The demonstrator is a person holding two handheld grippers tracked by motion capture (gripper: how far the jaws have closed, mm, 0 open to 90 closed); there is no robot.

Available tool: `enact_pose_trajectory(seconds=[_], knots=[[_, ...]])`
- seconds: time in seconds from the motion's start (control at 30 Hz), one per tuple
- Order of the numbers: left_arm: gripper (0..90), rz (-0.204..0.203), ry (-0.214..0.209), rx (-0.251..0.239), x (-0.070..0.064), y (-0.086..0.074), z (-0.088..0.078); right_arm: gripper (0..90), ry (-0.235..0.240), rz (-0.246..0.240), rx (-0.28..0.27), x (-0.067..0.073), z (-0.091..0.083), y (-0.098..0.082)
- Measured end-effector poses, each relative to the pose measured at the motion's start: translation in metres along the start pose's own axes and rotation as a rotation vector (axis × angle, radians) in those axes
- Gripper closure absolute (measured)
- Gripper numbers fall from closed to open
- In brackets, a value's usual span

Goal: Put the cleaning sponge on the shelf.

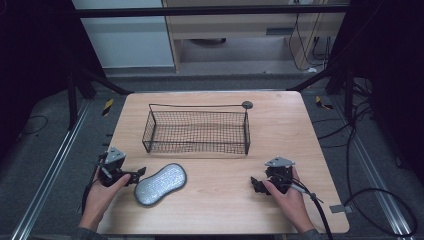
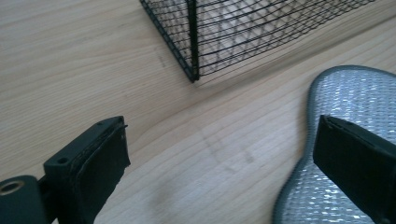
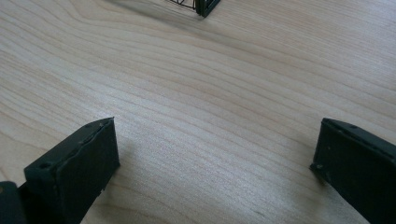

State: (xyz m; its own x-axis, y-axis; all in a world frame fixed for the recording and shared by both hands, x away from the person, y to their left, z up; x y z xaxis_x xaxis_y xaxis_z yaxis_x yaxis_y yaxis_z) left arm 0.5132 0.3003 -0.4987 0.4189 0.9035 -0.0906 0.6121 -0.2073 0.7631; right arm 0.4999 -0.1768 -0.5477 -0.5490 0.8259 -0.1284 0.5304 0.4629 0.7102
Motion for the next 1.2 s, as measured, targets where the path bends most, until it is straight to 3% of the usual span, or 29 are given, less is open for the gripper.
enact_pose_trajectory(seconds=[0.17, 0.2, 0.3, 0.57, 0.6, 0.7, 0.77, 0.97, 1.0, 1.03, 1.07, 1.2], knots=[[2.8, 0.038, -0.017, 0.013, -0.015, 0.006, -0.002, 0.4, 0.0, 0.0, 0.0, 0.0, 0.0, 0.0], [2.8, 0.062, -0.024, 0.027, -0.023, 0.01, -0.004, 0.4, 0.0, 0.0, 0.0, 0.0, 0.0, 0.0], [2.7, 0.067, -0.023, 0.033, -0.03, 0.014, -0.006, 0.4, 0.001, 0.0, 0.0, 0.0, 0.0, 0.0], [3.8, 0.163, -0.059, 0.13, -0.069, 0.024, -0.005, 0.4, 0.0, 0.001, 0.001, 0.0, 0.0, 0.0], [3.8, 0.163, -0.059, 0.13, -0.069, 0.024, -0.005, 0.4, 0.0, 0.001, 0.001, 0.0, 0.0, 0.0], [3.8, 0.222, -0.068, 0.202, -0.079, 0.024, -0.004, 0.4, 0.0, 0.001, 0.0, 0.0, 0.0, 0.0], [3.8, 0.232, -0.068, 0.209, -0.08, 0.024, -0.004, 0.4, 0.0, 0.0, 0.001, 0.0, 0.0, 0.0], [4.2, 0.27, -0.083, 0.289, -0.089, 0.021, -0.001, 0.4, 0.0, 0.0, 0.0, 0.0, 0.0, 0.0], [4.2, 0.297, -0.076, 0.319, -0.093, 0.016, 0.002, 0.4, 0.0, 0.0, 0.0, 0.0, 0.0, 0.0], [4.7, 0.297, -0.076, 0.319, -0.093, 0.016, 0.002, 0.4, 0.0, 0.0, 0.0, 0.0, 0.0, 0.0], [5.2, 0.325, -0.051, 0.331, -0.095, 0.014, 0.004, 0.4, 0.0, 0.0, 0.0, 0.0, 0.0, 0.0], [4.5, 0.336, -0.064, 0.343, -0.099, 0.019, 0.002, 0.4, 0.0, 0.0, 0.0, 0.0, 0.0, 0.0]])
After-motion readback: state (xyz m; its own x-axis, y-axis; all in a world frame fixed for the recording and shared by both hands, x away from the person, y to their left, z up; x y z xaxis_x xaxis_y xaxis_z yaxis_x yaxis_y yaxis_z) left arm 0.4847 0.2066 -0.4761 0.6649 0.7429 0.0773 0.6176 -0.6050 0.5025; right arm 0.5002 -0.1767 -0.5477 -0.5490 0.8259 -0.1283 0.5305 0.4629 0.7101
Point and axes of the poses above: each handheld gripper's, and its own axes: z roughly forward along the jaws, y roughly out of its top, x roughly to its left, the point moved 5 cm from there along z, roughly forward along the jaws, and after that the axes turned 10 degrees about -z, right-handed, at the moved point
